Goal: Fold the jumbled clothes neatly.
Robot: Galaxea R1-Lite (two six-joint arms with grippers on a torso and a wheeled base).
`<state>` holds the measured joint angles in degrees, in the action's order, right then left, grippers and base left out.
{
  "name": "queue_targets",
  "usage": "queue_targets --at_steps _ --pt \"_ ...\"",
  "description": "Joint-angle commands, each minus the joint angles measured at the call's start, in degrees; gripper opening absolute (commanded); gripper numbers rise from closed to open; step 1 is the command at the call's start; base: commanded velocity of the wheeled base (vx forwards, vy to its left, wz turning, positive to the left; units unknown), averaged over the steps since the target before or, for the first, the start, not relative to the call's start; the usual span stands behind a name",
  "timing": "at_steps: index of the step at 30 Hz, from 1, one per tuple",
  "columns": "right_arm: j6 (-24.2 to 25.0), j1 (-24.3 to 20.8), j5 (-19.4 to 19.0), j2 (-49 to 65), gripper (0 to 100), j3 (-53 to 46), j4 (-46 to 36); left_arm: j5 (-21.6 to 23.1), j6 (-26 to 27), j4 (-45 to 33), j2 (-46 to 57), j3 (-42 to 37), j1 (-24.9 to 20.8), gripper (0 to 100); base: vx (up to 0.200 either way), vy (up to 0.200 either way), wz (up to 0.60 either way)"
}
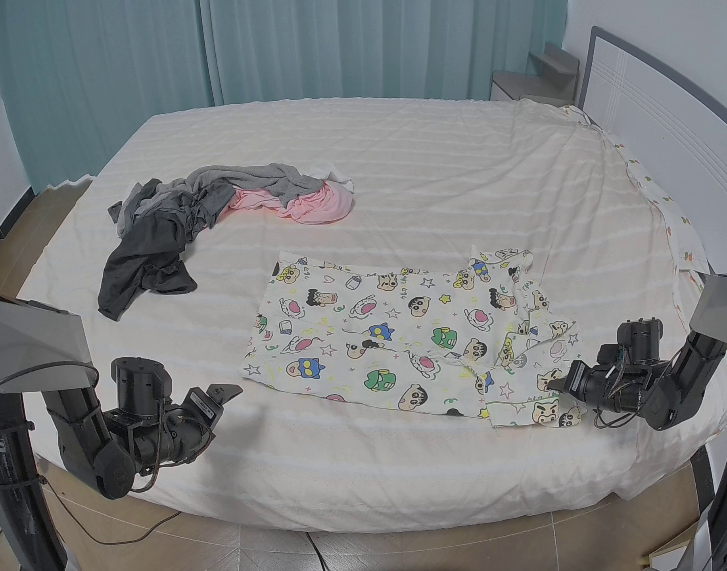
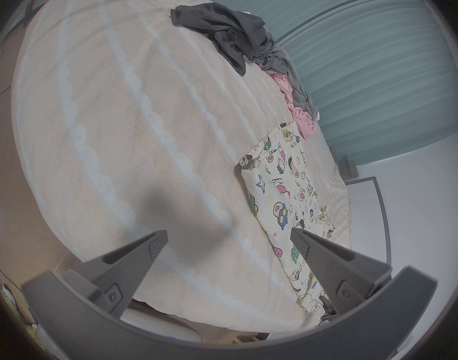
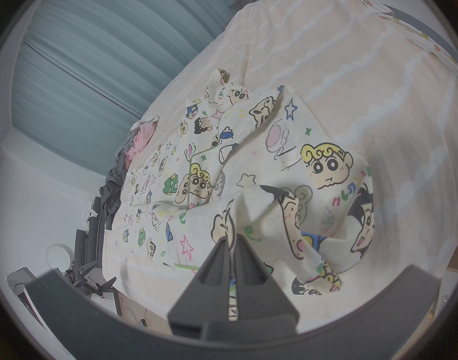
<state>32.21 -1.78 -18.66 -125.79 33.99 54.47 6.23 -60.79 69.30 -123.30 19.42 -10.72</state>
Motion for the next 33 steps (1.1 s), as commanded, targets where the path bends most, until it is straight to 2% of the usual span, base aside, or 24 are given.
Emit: queue_targets --at_steps 1,3,4,10,13,17,25,28,33 --pt "-0.13 0.64 0.03 0.02 0 0.03 0.02 0.01 -0.03 0.04 -0.28 0.0 -0.01 100 0.0 0.0 0.0" --pt "-0.13 0.9 -0.06 0.02 0 0.03 0.02 0.01 -0.03 0.04 -0.37 0.0 -0.01 100 0.0 0.0 0.0" --pt "-0.13 0.9 -0.06 0.02 100 0.03 0.02 0.01 -0.03 0.04 -0.37 0.0 -0.01 100 0.0 0.0 0.0" --pt "-0.3 0.73 0.29 -0.15 100 -0.5 -0.06 0.01 0.06 0.04 -0.37 0.0 -0.1 100 0.0 0.0 0.0" --pt "0.05 1.43 3.72 -0.24 100 -0.15 0.02 0.27 0.77 0.13 -0.37 -0.08 -0.18 100 0.0 0.0 0.0" --pt "0.75 3.36 4.07 2.57 100 -0.85 -0.06 0.45 1.29 1.62 -0.01 -0.35 -0.18 100 0.0 0.0 0.0" --pt "10.77 1.34 6.62 13.47 100 -7.53 0.02 0.27 1.38 16.48 -1.51 -6.06 -0.1 100 0.0 0.0 0.0" --pt "12.35 0.55 7.24 17.25 100 -10.08 0.02 0.27 1.38 20.7 -2.39 -7.82 -1.94 100 0.133 -0.133 0.0" --pt "12.18 -0.33 7.41 20.5 100 -12.54 0.02 0.01 2.52 20.7 -3.0 -7.82 -4.84 100 0.2 -0.04 0.0"
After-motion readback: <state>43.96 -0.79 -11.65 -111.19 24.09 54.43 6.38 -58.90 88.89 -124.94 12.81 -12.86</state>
